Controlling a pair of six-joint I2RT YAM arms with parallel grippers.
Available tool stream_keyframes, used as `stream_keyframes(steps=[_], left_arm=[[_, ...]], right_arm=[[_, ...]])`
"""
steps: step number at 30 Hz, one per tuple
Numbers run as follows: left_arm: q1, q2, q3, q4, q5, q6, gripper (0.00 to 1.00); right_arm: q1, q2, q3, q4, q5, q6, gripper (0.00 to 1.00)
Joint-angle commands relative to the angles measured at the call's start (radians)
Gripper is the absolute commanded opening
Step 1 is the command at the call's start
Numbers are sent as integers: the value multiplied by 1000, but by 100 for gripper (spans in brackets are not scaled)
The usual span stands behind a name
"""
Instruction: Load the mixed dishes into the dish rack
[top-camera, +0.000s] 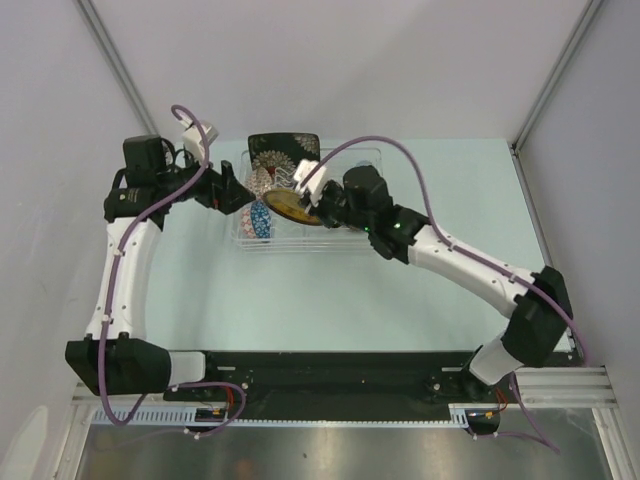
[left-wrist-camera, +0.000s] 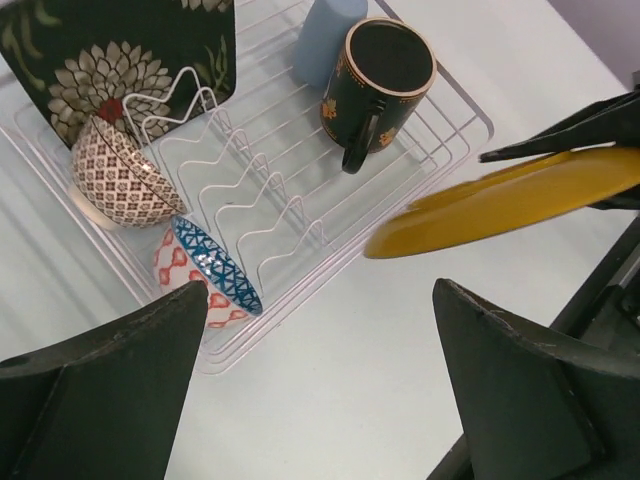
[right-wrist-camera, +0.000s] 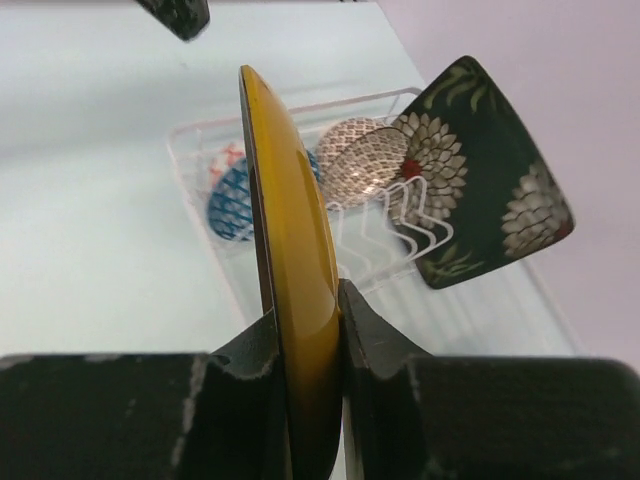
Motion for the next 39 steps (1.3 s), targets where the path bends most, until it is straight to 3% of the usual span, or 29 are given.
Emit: stream_keyframes(steps=[1, 3, 9, 18, 39], left_arm=[[52, -61, -71, 74, 100, -49, 100], [80, -72, -106, 123, 121, -82, 100], [115, -73, -180, 271, 152, -175, 100], [115, -24, -223, 400, 160, -287, 100], [115, -22, -249, 429, 151, -270, 100]], right_arm=[[1, 65, 50, 142, 57, -441, 0], [1, 91, 53, 159, 26, -571, 0], [-25, 207, 128, 165, -6, -682, 0], [-45, 404, 365, 26, -112, -644, 0], [-94, 540, 371, 44, -202, -509, 0]])
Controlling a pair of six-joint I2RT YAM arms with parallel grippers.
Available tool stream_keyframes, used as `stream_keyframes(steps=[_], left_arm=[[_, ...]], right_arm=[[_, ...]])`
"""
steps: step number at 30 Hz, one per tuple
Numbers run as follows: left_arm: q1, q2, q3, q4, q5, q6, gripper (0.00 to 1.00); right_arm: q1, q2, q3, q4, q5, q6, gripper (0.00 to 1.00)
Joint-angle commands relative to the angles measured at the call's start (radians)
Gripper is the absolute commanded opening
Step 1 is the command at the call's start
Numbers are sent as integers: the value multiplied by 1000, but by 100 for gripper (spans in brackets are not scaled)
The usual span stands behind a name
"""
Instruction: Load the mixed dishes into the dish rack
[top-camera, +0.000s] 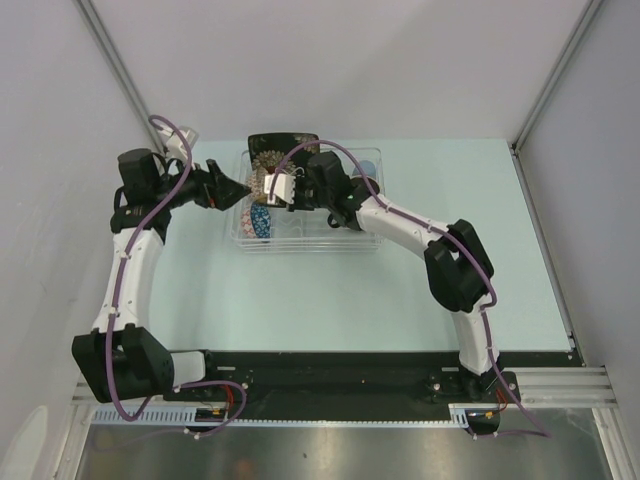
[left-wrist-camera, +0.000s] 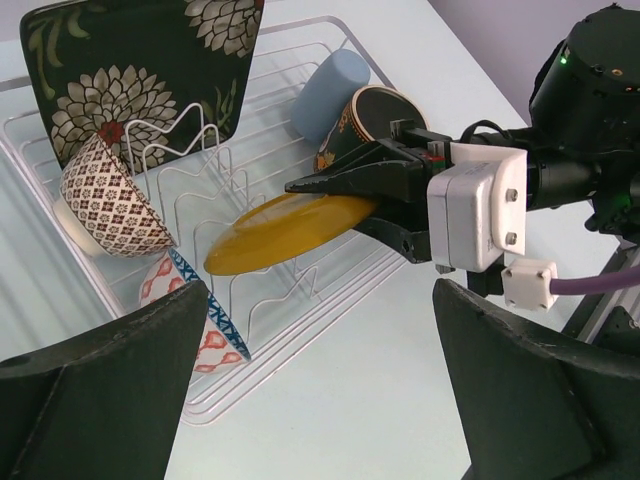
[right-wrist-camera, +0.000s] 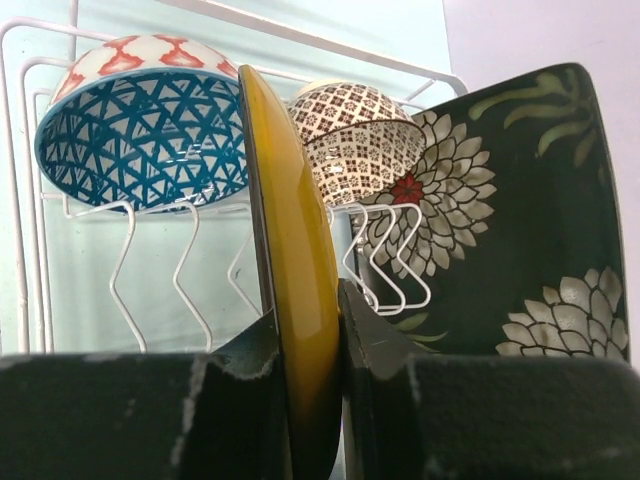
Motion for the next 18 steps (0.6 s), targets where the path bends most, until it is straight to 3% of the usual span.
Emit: stream_keyframes(steps=[1, 18], left_arm=[[7, 0, 7, 21, 26, 2, 100], [7, 14, 18, 15, 25, 13, 100]], right_arm=[[-15, 11, 18, 60, -36, 39, 0], [-35, 69, -2, 132, -59, 117, 0]])
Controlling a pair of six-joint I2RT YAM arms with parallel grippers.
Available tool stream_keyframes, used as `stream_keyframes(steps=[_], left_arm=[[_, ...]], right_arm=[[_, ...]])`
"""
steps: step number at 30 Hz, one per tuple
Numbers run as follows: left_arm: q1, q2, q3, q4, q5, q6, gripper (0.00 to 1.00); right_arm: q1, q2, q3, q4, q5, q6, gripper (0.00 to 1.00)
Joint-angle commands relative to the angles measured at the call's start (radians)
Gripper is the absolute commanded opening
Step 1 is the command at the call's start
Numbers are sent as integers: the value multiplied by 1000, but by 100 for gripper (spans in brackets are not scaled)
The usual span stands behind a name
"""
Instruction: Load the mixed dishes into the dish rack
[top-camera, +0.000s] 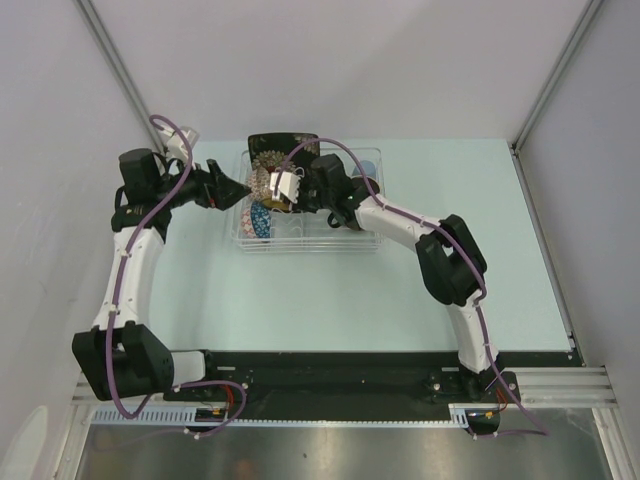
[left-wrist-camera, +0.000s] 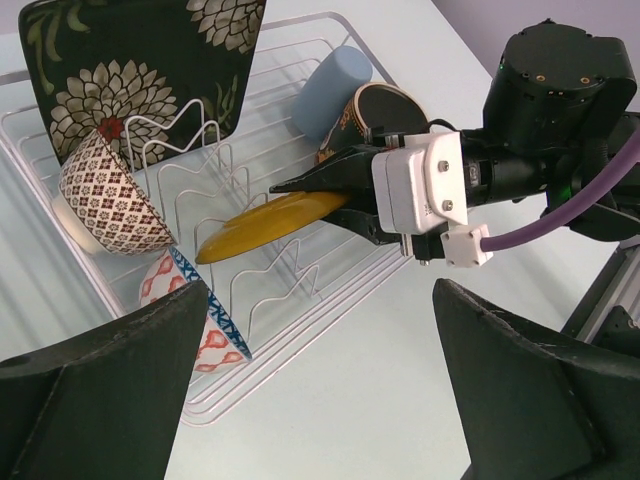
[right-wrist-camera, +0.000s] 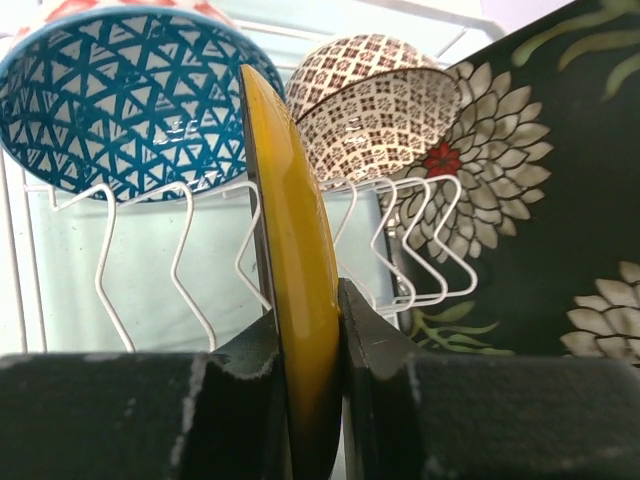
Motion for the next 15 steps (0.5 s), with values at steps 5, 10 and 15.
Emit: stream_keyframes(steps=[5, 10, 15], left_arm=[[8, 5, 18, 14, 28, 12, 100], [7, 8, 19, 17, 31, 10, 100], [9, 6, 19, 23, 33, 7, 100]], right_arm=[[1, 16, 3, 105, -22, 74, 0], [2, 27, -1, 130, -5, 125, 0], [1, 32, -21, 145, 14, 156, 9]])
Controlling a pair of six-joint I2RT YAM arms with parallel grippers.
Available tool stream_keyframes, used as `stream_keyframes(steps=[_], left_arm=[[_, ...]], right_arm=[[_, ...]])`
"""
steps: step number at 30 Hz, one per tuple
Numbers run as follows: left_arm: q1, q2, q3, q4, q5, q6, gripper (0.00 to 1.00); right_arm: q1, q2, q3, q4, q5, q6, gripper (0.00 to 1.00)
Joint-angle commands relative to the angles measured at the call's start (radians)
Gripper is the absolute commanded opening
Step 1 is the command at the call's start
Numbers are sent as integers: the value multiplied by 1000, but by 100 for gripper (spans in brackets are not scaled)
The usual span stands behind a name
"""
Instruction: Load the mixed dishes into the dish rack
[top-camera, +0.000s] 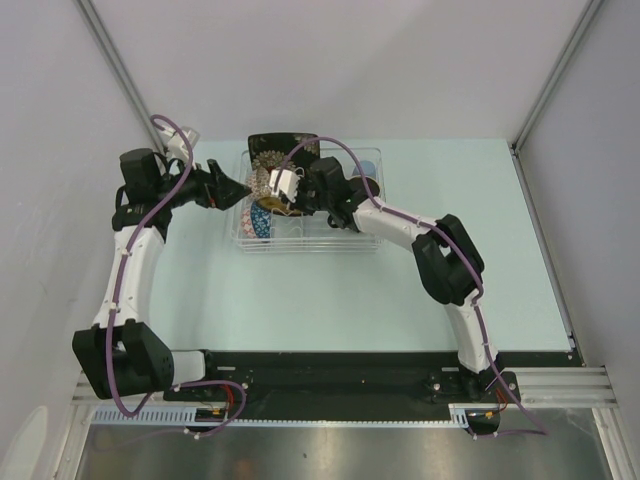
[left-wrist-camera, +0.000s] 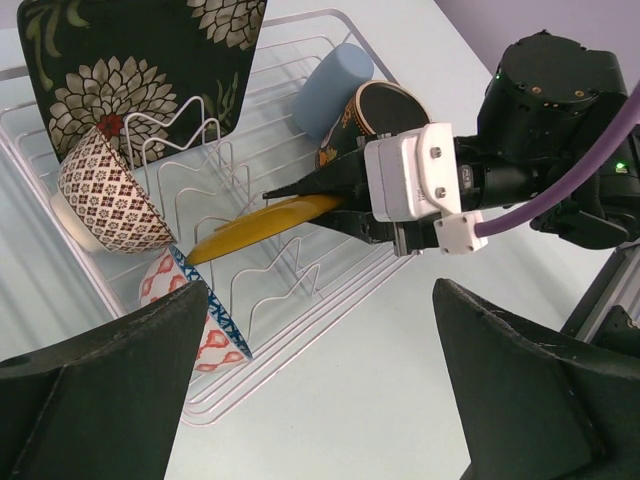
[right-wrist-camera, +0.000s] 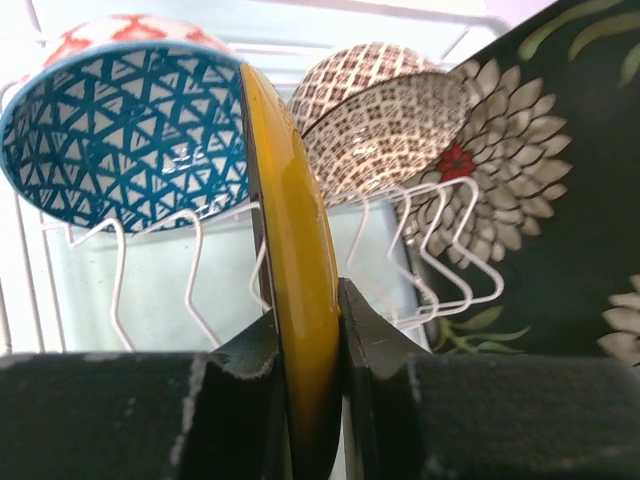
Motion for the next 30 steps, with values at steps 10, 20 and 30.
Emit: stream_keyframes(steps=[10, 20, 30], left_arm=[[7, -5, 13, 21, 37, 13, 100], [8, -8, 13, 18, 42, 12, 100], [7, -11, 21, 12, 37, 15, 99]], right_arm=[[-4, -7, -51, 102, 72, 87, 38], [0, -30, -56, 113, 101, 110, 100], [34, -250, -140, 93, 188, 101, 100]])
